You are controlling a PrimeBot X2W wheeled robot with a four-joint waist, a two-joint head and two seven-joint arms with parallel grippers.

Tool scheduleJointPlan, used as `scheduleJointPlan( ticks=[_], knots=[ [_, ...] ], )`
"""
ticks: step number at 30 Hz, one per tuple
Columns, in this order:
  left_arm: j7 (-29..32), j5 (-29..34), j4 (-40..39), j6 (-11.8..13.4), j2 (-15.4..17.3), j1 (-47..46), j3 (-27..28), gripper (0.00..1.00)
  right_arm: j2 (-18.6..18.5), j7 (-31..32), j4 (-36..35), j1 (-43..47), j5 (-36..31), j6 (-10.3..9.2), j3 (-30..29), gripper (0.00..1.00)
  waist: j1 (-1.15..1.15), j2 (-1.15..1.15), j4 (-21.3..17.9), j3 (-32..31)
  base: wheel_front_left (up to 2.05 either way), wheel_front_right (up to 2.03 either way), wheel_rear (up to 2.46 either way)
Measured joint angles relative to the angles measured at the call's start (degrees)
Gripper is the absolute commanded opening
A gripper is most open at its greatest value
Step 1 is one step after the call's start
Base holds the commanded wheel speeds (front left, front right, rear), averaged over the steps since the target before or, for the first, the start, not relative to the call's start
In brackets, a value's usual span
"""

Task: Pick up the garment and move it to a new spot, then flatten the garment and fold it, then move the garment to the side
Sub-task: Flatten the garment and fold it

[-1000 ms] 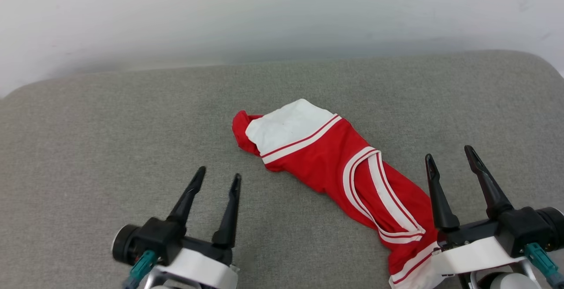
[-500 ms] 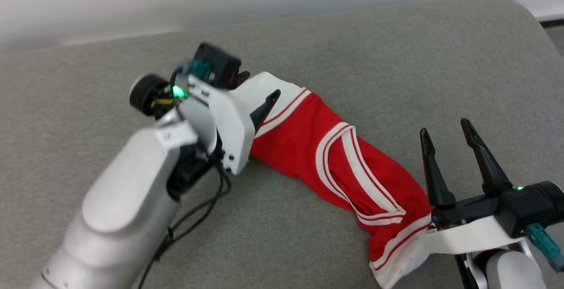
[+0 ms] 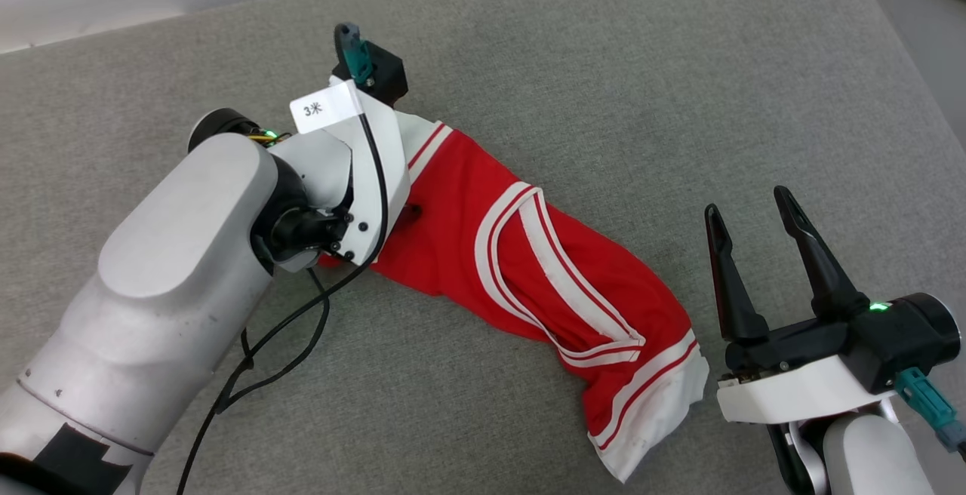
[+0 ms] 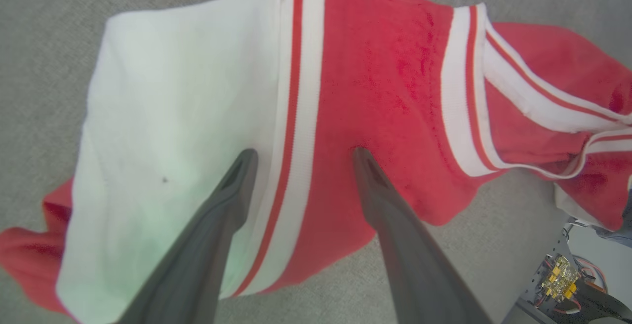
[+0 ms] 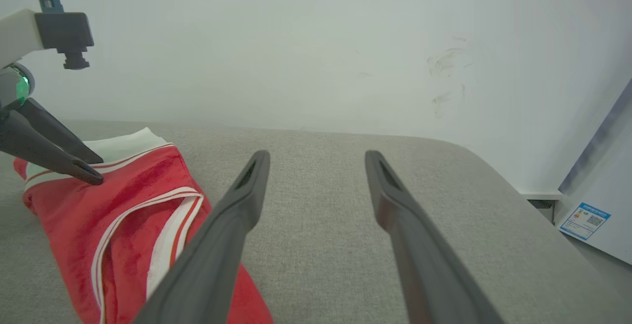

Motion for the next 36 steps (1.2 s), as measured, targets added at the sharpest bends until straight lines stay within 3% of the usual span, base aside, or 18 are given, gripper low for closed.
scheduleJointPlan(
  ticks=[8, 9, 10, 11, 17, 23, 27, 32, 36],
  knots=[
    [-3.0, 1.7, 4.3, 0.0, 1.7, -1.6, -4.5, 1.00, 0.0, 0.0, -0.1, -0.8, 0.6, 0.00, 0.7, 1.00, 0.00, 0.00, -1.2, 2.2, 0.00, 0.00, 0.00],
    [-3.4, 1.3, 4.7, 0.0, 1.6, -1.6, -4.7, 0.85, 0.0, 0.0, 0.0, -0.8, 0.6, 0.00, 0.7, 1.00, 0.00, 0.00, -1.2, 2.3, 0.00, 0.00, 0.00],
    [-3.9, 0.9, 5.0, 0.0, 1.5, -1.7, -5.0, 0.20, 0.0, 0.0, 0.0, -0.8, 0.6, 0.00, 0.7, 1.00, 0.00, 0.00, -1.1, 2.3, 0.00, 0.00, 0.00],
    [-4.4, 0.5, 5.2, 0.0, 1.4, -1.8, -5.3, 0.00, 0.0, 0.0, 0.0, -0.8, 0.6, 0.00, 0.7, 1.00, 0.00, 0.00, -0.9, 2.4, 0.00, 0.00, 0.00],
    [-13.7, -0.8, 4.9, 0.0, 0.7, -2.1, -6.5, 0.00, 0.0, 0.0, 0.5, -0.8, -0.4, 0.00, 0.4, 1.00, 0.00, 0.00, 0.8, 1.4, 0.00, 0.00, 0.00],
    [-28.2, -2.2, 2.8, 0.0, 0.6, -1.0, -6.1, 0.00, 0.0, 0.0, 0.8, -0.2, -1.9, -0.01, -0.7, 1.00, -0.01, 0.00, 4.0, -1.4, 0.00, 0.00, 0.00],
    [-40.4, -0.6, 0.1, 0.0, 2.5, 0.6, -7.1, 0.00, 0.0, 0.0, 1.0, 0.6, -2.9, 0.00, -1.2, 1.00, 0.00, 0.00, 7.1, -3.5, 0.00, 0.00, 0.00],
    [-53.7, 1.4, -2.0, 0.1, 4.7, 8.4, -7.1, 0.00, 0.0, 0.0, 1.1, 2.4, -3.7, 0.00, -1.9, 1.00, -0.01, 0.00, 10.9, -6.4, 0.00, 0.00, 0.00],
    [-58.7, 2.5, -4.8, 2.9, 6.6, 17.7, -8.4, 0.00, 0.0, 0.0, 1.3, 4.2, -3.9, 0.00, -2.3, 1.00, -0.01, 0.00, 13.9, -8.7, 0.00, 0.00, 0.00]
  ],
)
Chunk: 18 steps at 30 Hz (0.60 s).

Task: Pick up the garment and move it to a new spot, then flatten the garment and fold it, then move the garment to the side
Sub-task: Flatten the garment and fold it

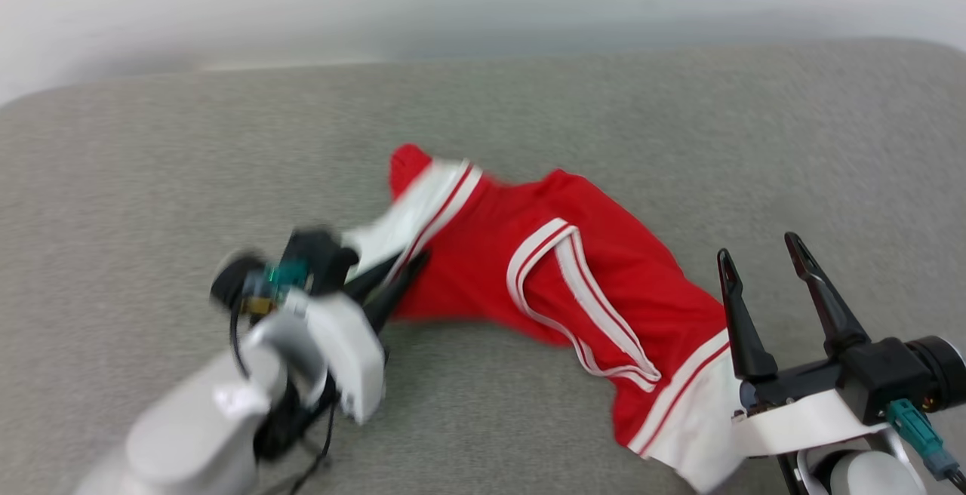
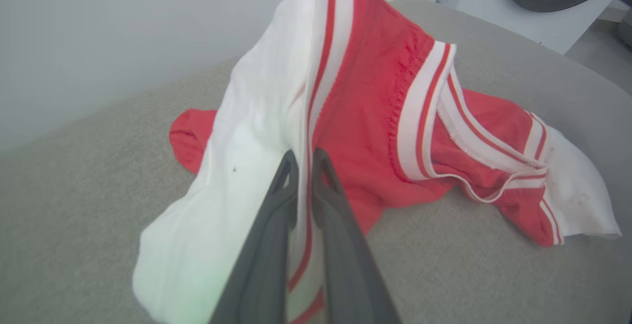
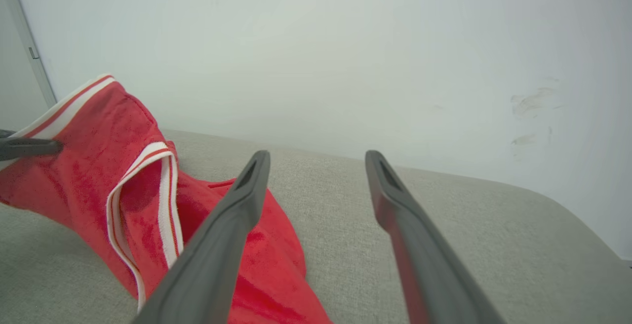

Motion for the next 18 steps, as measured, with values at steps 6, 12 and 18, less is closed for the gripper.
scheduleJointPlan(
  ticks=[6, 12, 18],
  knots=[
    [-3.8, -0.1, -1.8, 3.5, 1.7, 12.0, -2.5, 0.00, 0.0, 0.0, 0.1, 1.4, -0.5, 0.00, -0.7, 1.00, 0.00, 0.00, 4.0, -2.7, 0.00, 0.00, 0.00],
    [-3.3, 2.5, 1.0, 3.8, 0.4, 16.6, -7.7, 1.00, 0.0, 0.0, 0.8, 2.0, -0.9, -0.01, -0.7, 1.00, 0.00, 0.00, 6.9, -4.7, 0.00, 0.00, 0.00],
    [-5.1, 3.9, 3.2, 4.1, -1.2, 17.0, -8.8, 1.00, 0.0, 0.0, 1.1, 2.3, -0.9, 0.00, -0.8, 1.00, 0.00, 0.00, 7.9, -6.0, 0.00, 0.00, 0.00]
  ],
)
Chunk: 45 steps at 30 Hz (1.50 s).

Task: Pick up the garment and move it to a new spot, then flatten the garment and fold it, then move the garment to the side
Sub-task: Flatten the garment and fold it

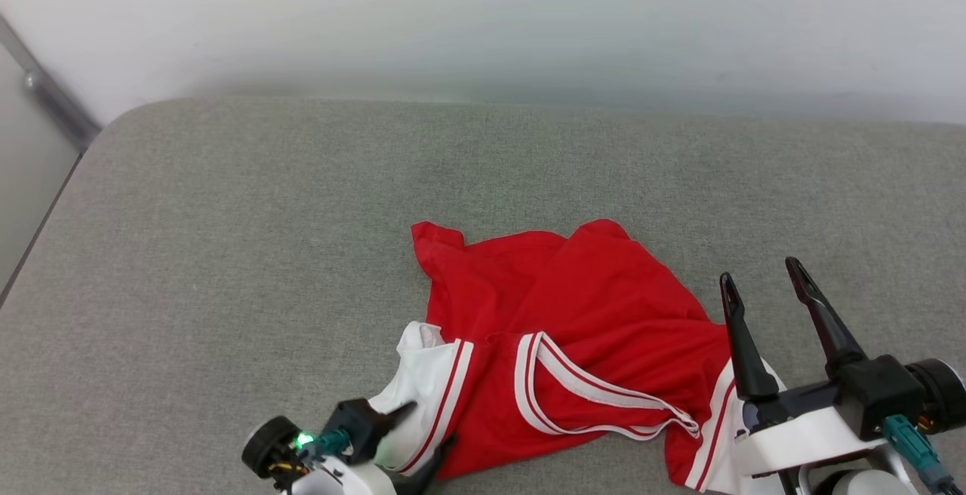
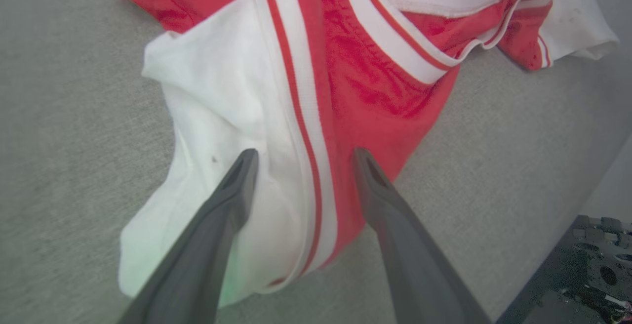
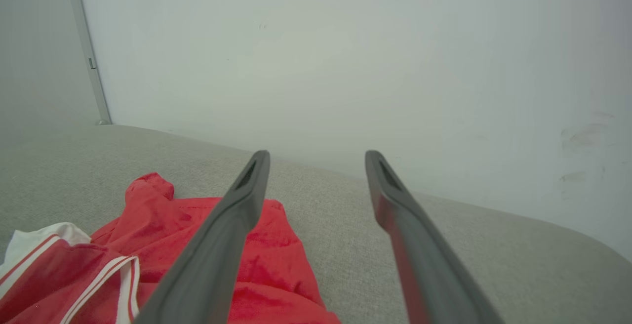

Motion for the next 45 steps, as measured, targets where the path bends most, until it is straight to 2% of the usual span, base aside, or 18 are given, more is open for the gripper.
scheduleJointPlan(
  ticks=[6, 8, 11, 15, 18, 22, 25, 28, 32, 35, 38, 39, 45],
  knots=[
    [-4.4, 0.6, -3.2, 3.7, 0.4, -1.6, 6.6, 1.00, 0.0, 0.0, 0.2, 0.7, 0.0, 0.00, -0.5, 1.00, 0.00, 0.00, 0.2, -1.0, 0.00, 0.00, 0.00],
    [-4.8, 1.1, -5.6, 5.6, 0.5, -1.8, 10.4, 1.00, 0.0, 0.0, 0.0, 0.7, 0.0, 0.00, -0.7, 1.00, 0.00, 0.00, 0.0, -1.3, 0.00, 0.00, 0.00],
    [-4.9, 4.2, -12.4, 8.6, -0.2, -0.9, 19.3, 1.00, 0.0, 0.0, -0.2, 0.8, 0.0, 0.00, -0.8, 1.00, 0.00, 0.00, -0.3, -1.5, 0.00, 0.00, 0.00],
    [-5.0, 10.1, -19.7, 11.7, -2.6, 6.1, 29.0, 1.00, 0.0, 0.0, -0.4, 1.0, 0.0, 0.00, -0.7, 1.00, 0.00, 0.00, -0.9, -1.6, 0.00, 0.00, 0.00],
    [-5.0, 13.6, -24.0, 12.1, -5.4, 11.0, 35.1, 1.00, 0.0, 0.0, -0.5, 1.3, -0.2, 0.00, -1.0, 1.00, 0.00, 0.00, -1.3, -1.4, 0.00, 0.00, 0.00],
    [-5.0, 17.8, -26.2, 10.2, -8.0, 15.8, 38.5, 1.00, -0.3, 0.1, 0.0, 1.9, -0.2, -0.01, -0.8, 1.00, 0.00, 0.00, -1.0, -0.8, 0.00, 0.00, 0.00],
    [-5.0, 19.8, -25.9, 7.8, -9.3, 16.7, 40.4, 1.00, -2.2, 6.3, 1.0, 1.6, 0.3, 0.00, 0.5, 1.00, 0.00, 0.00, -0.5, -0.2, 0.00, 0.00, 0.00],
    [-5.0, 21.1, -25.6, 6.3, -11.3, 16.9, 42.4, 1.00, -5.8, 17.1, 0.5, 0.6, 3.6, 0.00, 2.8, 1.00, 0.00, 0.00, 0.1, 0.6, 0.00, 0.00, 0.00],
    [-5.0, 22.9, -24.9, 3.8, -13.6, 17.1, 44.3, 1.00, -12.8, 34.3, -1.7, -0.6, 9.4, 0.01, 7.2, 1.00, 0.01, 0.00, 0.6, 1.9, 0.00, 0.00, 0.00],
    [-5.0, 24.3, -24.3, 2.2, -15.1, 17.1, 45.2, 1.00, -16.1, 47.3, -4.0, -1.8, 14.7, 0.02, 8.5, 1.00, 0.01, 0.00, 1.1, 2.8, 0.00, 0.00, 0.00],
    [-5.0, 25.1, -23.7, 0.7, -16.7, 17.0, 46.3, 1.00, -18.3, 56.6, -5.2, -3.5, 16.9, 0.00, 8.0, 1.00, 0.01, 0.00, 2.0, 3.5, 0.00, 0.00, 0.00],
    [-5.0, 26.2, -23.4, -0.6, -18.1, 16.7, 47.1, 1.00, -19.8, 62.7, -4.1, -4.5, 17.3, -0.01, 8.5, 1.00, 0.01, 0.00, 3.1, 4.3, 0.00, 0.00, 0.00],
    [-5.0, 28.1, -22.5, -2.5, -20.2, 16.0, 48.9, 1.00, -20.5, 65.5, 0.9, -5.6, 18.3, -0.01, 11.0, 1.00, 0.01, 0.00, 5.7, 5.9, 0.00, 0.00, 0.00]
  ],
)
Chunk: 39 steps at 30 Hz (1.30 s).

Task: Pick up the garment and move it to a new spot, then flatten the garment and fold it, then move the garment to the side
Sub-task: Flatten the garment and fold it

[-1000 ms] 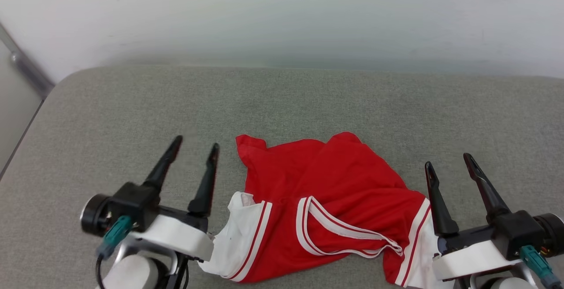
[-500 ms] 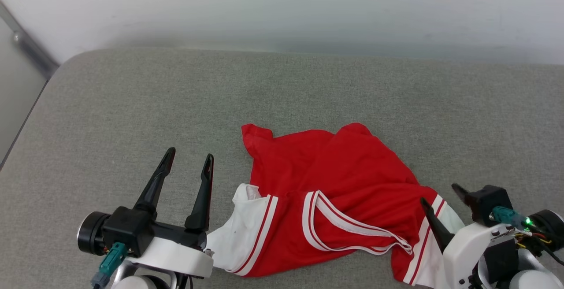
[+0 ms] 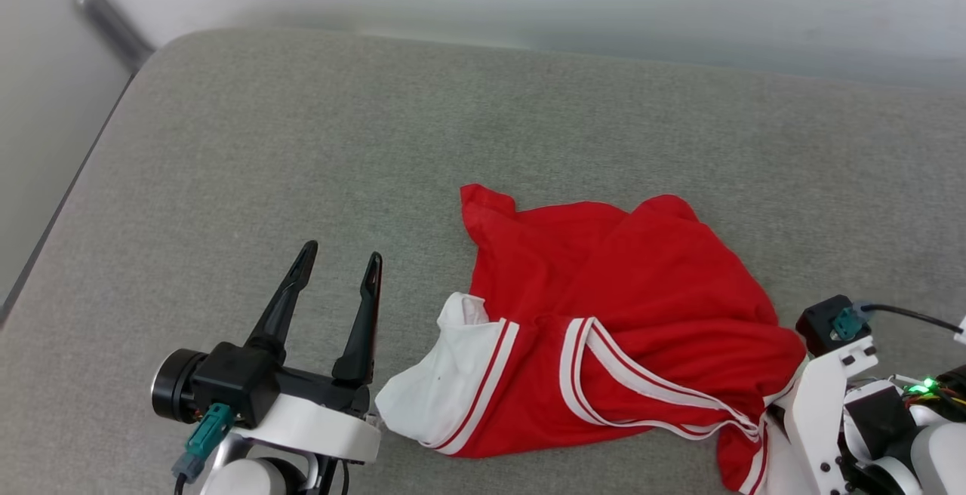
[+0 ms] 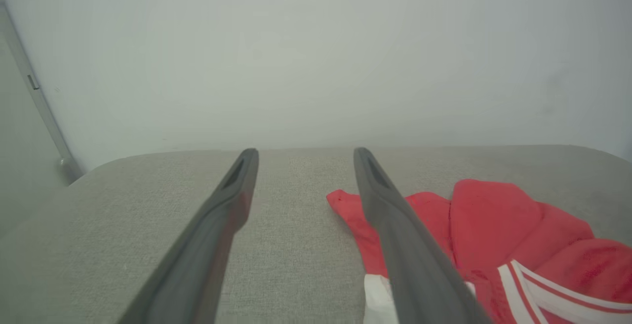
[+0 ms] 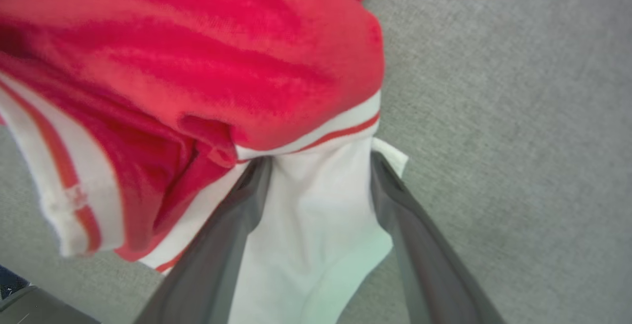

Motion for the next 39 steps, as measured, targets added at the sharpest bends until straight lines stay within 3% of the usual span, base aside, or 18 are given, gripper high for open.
scheduleJointPlan(
  ticks=[3, 4, 5, 6, 15, 20, 21, 22, 23, 29, 39],
  knots=[
    [0.0, 0.6, 0.5, -0.7, -0.9, 0.0, 0.9, 1.00, -0.6, -0.5, 2.8, -0.8, 0.2, -0.01, 1.7, 1.00, 0.00, 0.00, 0.9, 0.5, 0.00, 0.00, 0.00],
    [0.0, 0.8, 0.6, -1.0, -1.1, 0.0, 1.1, 1.00, -1.0, -0.7, 3.4, -1.0, 0.2, -0.01, 2.3, 0.89, 0.00, 0.00, 1.1, 0.7, 0.00, 0.00, 0.00],
    [0.0, 0.9, 0.7, -1.2, -1.3, 0.0, 1.3, 1.00, -1.6, -1.1, 4.1, -1.3, 0.2, -0.01, 3.0, 0.26, 0.00, 0.00, 1.2, 0.8, 0.00, 0.00, 0.00],
    [0.0, 1.2, 0.8, -1.5, -1.5, 0.0, 1.5, 1.00, -2.0, -1.3, 4.8, -1.7, 0.6, 0.00, 3.3, 0.00, 0.00, 0.00, 1.3, 0.8, 0.00, 0.00, 0.00],
    [0.0, 2.3, 1.7, -2.8, -3.2, 0.1, 3.4, 1.00, -9.2, -5.2, 10.9, -4.0, -1.1, 0.05, 1.1, 0.00, 0.00, 0.00, 0.4, -0.1, 0.00, 0.00, 0.00],
    [0.0, 2.7, 2.3, -3.5, -3.5, 0.4, 4.1, 1.00, -10.7, -7.5, 13.9, -4.0, -3.2, 0.04, -2.1, 0.00, 0.00, 0.00, -0.3, -0.6, 0.00, 0.00, 0.00],
    [0.0, 2.8, 2.3, -3.6, -3.6, 0.5, 4.2, 1.00, -10.3, -8.2, 14.3, -4.0, -3.0, 0.04, -2.7, 0.15, 0.00, 0.00, -0.5, -0.6, 0.00, 0.00, 0.00],
    [0.0, 2.9, 2.4, -3.7, -3.7, 0.6, 4.3, 1.00, -9.7, -9.1, 14.7, -4.0, -3.0, 0.03, -3.2, 0.82, 0.00, 0.00, -0.8, -0.7, 0.00, 0.00, 0.00],
    [0.0, 2.9, 2.7, -3.7, -3.7, 0.7, 4.4, 1.00, -9.4, -10.2, 14.8, -3.9, -3.3, 0.03, -3.3, 1.00, 0.00, 0.00, -1.0, -0.8, 0.00, 0.00, 0.00],
    [0.0, 3.3, 3.0, -4.1, -3.9, 1.0, 4.5, 1.00, -4.8, -20.5, 13.7, -4.2, -3.7, 0.02, -8.5, 1.00, 0.00, 0.00, -2.3, -2.0, 0.00, 0.00, 0.00],
    [0.0, 3.3, 3.0, -4.3, -3.8, 2.3, 4.2, 1.00, 2.6, -43.7, 2.7, -1.3, -3.3, 0.01, -15.5, 1.00, 0.00, 0.00, -5.5, -4.5, 0.00, 0.00, 0.00]
  ],
)
